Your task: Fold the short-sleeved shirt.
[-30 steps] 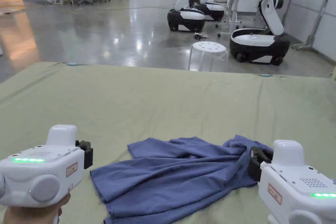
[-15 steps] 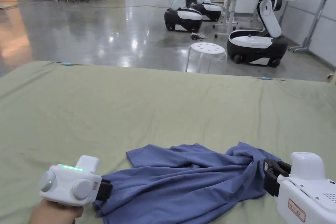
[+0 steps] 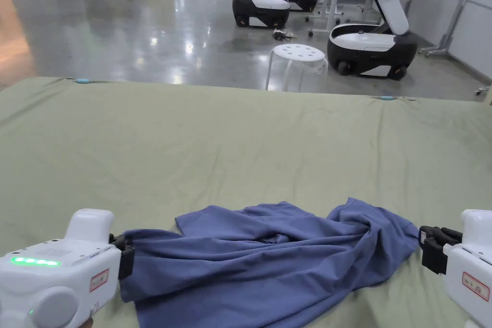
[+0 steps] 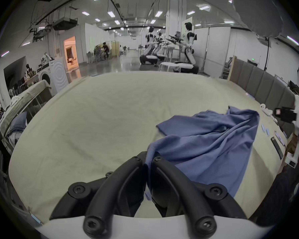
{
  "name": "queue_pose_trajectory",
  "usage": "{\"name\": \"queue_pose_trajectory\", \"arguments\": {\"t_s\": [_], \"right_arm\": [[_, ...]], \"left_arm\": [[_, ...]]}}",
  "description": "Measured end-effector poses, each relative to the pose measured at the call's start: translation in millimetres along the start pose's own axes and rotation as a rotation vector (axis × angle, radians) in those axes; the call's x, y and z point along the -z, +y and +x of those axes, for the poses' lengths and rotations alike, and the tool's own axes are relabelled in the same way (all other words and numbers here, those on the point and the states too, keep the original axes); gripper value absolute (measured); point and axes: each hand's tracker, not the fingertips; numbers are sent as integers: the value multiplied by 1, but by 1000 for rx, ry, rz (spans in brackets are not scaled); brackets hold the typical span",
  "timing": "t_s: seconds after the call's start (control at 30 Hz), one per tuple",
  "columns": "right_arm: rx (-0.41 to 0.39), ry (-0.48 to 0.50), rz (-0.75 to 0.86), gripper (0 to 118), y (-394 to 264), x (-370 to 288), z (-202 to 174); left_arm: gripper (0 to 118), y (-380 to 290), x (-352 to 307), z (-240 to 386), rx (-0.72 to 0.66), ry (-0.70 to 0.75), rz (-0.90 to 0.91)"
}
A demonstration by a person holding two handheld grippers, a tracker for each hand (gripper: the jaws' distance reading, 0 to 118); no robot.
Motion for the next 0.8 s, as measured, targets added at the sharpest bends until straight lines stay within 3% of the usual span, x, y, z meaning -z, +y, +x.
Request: {"name": "queue_pose_trajectory", "arguments": {"t_s": [0.2, 0.23, 0.27, 0.3, 0.33, 0.37, 0.57, 0.63, 0.67, 0.7, 0.73, 0.8], "right_arm": [[-3, -95, -93, 2, 28, 67, 56], [-11, -105, -113, 8, 34, 82, 63], [-9, -105, -122, 26, 40, 96, 69], [0, -83, -150, 68, 45, 113, 76], [17, -49, -204, 99, 49, 131, 80], [29, -51, -245, 113, 51, 148, 83], [73, -106, -382, 106, 37, 219, 88], [44, -102, -425, 104, 29, 226, 83], [26, -102, -457, 96, 24, 226, 79], [4, -108, -498, 69, 19, 227, 76], [-10, -145, -536, 49, 16, 229, 74], [70, -112, -516, 13, 17, 220, 77]], "left_arm": [[6, 5, -13, 18, 12, -7, 32], [6, 6, -12, 19, 6, -11, 27], [6, 7, -8, 16, -4, -12, 30], [6, 8, -6, 17, -7, -12, 27], [6, 9, -4, 18, -5, -4, 20], [6, 9, -2, 19, -3, 1, 15], [6, 10, 8, 18, -7, 18, -12], [6, 9, 11, 18, -10, 26, -19], [6, 9, 14, 15, -14, 25, -26], [6, 8, 16, 15, -16, 26, -28], [6, 8, 17, 16, -15, 26, -31], [6, 8, 22, 13, -9, 30, -41]]}}
